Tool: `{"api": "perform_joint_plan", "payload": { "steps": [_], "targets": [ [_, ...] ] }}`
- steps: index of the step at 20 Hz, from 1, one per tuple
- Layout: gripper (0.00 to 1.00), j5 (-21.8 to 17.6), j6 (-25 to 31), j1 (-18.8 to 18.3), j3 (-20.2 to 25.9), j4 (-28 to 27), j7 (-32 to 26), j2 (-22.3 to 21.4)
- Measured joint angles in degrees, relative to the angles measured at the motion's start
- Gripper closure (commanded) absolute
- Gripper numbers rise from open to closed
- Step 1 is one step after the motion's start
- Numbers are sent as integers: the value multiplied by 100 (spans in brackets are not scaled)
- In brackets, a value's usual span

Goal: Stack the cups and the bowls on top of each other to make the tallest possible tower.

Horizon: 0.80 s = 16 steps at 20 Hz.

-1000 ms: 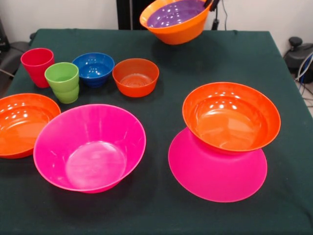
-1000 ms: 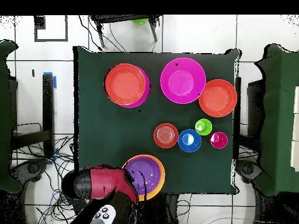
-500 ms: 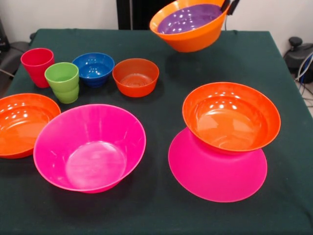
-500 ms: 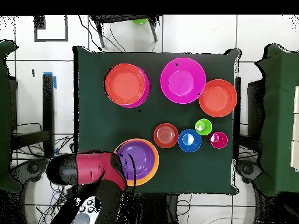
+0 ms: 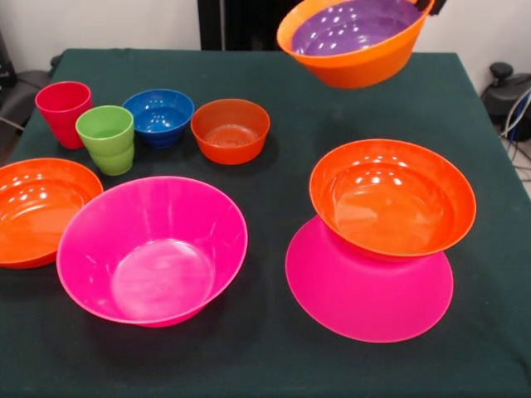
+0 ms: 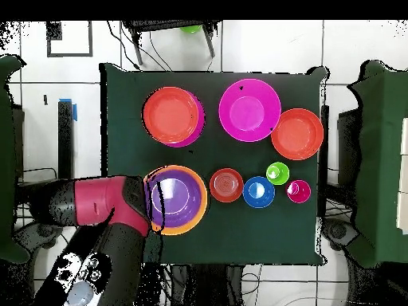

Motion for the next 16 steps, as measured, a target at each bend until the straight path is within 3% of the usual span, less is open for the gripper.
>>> {"api": "perform_joint_plan", "payload": {
  "steps": [9, 16],
  "targets": [
    [100, -7, 1530, 93, -84, -965, 0, -38],
    [100, -9, 1710, 52, -81, -1664, 0, -14]
  ]
}}
